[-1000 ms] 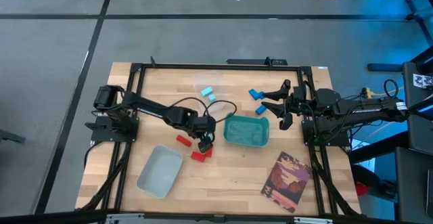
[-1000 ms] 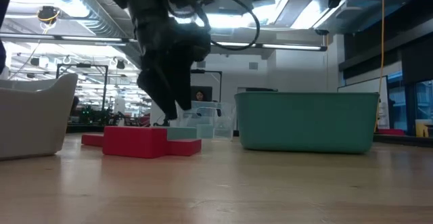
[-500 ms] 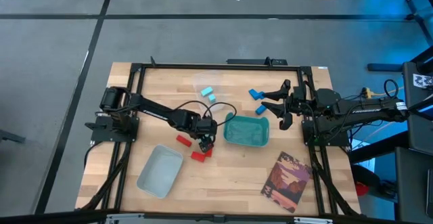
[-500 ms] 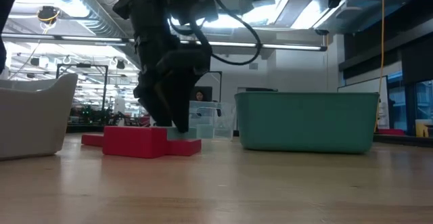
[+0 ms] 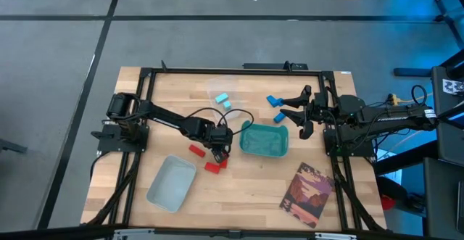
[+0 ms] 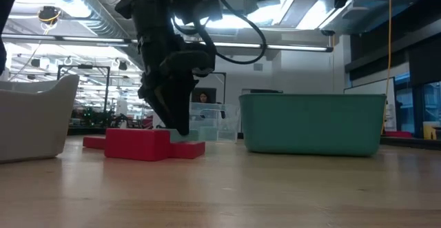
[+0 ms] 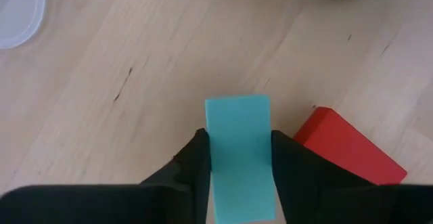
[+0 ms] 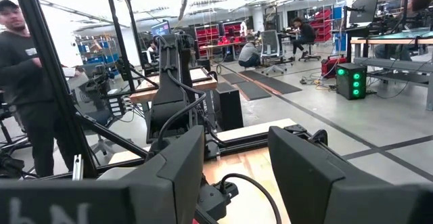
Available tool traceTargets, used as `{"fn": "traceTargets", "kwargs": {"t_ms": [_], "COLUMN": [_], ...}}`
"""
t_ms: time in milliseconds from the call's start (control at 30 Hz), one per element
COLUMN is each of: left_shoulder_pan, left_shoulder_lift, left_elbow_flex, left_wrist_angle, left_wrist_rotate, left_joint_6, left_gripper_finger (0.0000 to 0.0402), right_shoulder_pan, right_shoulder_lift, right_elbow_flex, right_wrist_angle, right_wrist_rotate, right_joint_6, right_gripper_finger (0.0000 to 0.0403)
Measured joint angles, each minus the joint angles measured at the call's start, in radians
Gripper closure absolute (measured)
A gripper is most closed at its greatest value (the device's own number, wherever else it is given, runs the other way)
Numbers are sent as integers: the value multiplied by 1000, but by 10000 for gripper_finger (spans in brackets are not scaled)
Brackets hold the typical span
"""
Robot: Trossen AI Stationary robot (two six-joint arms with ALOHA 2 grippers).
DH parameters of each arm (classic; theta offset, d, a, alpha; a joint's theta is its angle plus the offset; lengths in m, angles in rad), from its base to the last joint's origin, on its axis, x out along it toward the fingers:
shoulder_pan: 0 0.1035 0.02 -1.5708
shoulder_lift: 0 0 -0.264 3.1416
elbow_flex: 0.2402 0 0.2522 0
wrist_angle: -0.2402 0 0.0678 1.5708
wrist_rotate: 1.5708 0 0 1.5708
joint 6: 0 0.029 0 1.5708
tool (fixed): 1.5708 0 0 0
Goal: Sort & place blocks by color
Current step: Put the light blue block into the transparent bin
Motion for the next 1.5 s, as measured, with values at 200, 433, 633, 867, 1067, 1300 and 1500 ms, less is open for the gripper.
{"fn": "traceTargets", "kwargs": {"t_ms": [200,433,633,867,1067,1300,1500], "left_shoulder_pan": [0,3,28,100,162,155,84], "left_shoulder_lift": [0,-32,-170,-461,-717,-849,-822], "left_elbow_flex": [0,-1,-1,-1,0,1,-107], "left_wrist_angle": [0,-9,-55,14,256,457,660], "left_wrist_rotate": [1,30,1,-91,-138,-79,-68], "left_joint_6": [2,30,75,187,383,528,528], "left_gripper_finger": [288,288,288,288,288,288,288], "right_shoulder_pan": [0,0,0,0,0,0,0], "right_shoulder_lift": [0,0,0,0,0,0,0], "right_elbow_flex": [0,0,0,0,0,0,0], "right_wrist_angle": [0,0,0,8,17,22,21], "right_wrist_rotate": [0,0,0,0,0,0,0], "right_joint_6": [0,0,0,0,0,-3,-27], "right_gripper_finger": [233,233,233,233,233,233,233]}}
